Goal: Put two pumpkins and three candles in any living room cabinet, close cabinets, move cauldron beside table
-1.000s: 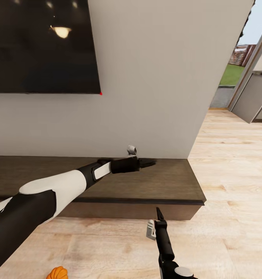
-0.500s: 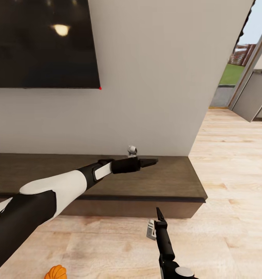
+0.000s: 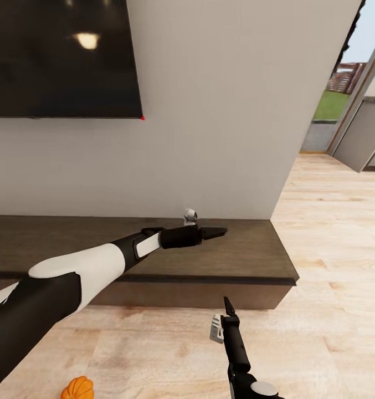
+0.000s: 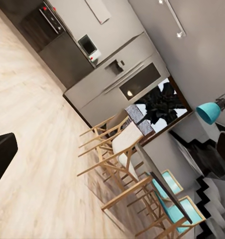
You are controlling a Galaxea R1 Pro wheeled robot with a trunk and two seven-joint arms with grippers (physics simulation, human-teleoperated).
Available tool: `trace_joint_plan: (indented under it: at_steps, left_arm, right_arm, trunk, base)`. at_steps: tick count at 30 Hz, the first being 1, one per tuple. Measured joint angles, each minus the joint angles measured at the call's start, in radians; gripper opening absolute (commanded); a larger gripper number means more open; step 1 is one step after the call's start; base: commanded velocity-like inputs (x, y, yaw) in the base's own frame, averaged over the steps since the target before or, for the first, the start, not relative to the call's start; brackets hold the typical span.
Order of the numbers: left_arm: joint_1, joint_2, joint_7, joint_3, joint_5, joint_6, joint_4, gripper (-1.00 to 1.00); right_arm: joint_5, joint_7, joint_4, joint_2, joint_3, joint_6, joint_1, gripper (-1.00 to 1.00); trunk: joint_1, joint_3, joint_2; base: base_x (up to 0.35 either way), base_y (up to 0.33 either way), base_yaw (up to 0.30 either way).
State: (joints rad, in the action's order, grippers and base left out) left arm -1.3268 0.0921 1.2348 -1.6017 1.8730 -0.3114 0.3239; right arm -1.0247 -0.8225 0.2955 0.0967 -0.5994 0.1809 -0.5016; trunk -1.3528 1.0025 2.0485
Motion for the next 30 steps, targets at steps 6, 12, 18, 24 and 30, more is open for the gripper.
trace_joint_plan:
  at_steps: [6,12,18,24,30]
  left_arm:
    - [0.001,0.002,0.0,0.0,0.0,0.0,0.001,1.0]
    - [0.001,0.003,0.0,0.0,0.0,0.0,0.0,1.0]
    - [0.002,0.003,0.0,0.0,0.0,0.0,0.0,1.0]
    - [0.002,0.003,0.0,0.0,0.0,0.0,0.001,1.0]
    - [0.002,0.004,0.0,0.0,0.0,0.0,0.001,1.0]
  right_arm:
    - [-0.001,-0.038,0.003,0.0,0.0,0.0,0.0,1.0]
    - [-0.001,-0.048,0.006,0.002,0.0,0.0,0.0,1.0]
    - [0.0,-0.049,0.008,0.003,0.0,0.0,0.0,1.0]
    - [0.0,-0.049,0.009,0.007,0.0,-0.001,0.0,1.0]
    - [0.0,-0.049,0.008,0.006,0.0,-0.001,0.0,1.0]
  trunk:
    - [-0.023,0.019,0.042]
    - [-0.046,0.038,0.084]
    - [-0.069,0.056,0.126]
    - [-0.092,0.075,0.168]
    - [-0.115,0.094,0.21]
  base:
    - [0.0,0.0,0.0]
    - [0.0,0.0,0.0]
    - [0.0,0.0,0.0]
    - [0.0,0.0,0.0]
    - [0.0,0.0,0.0]
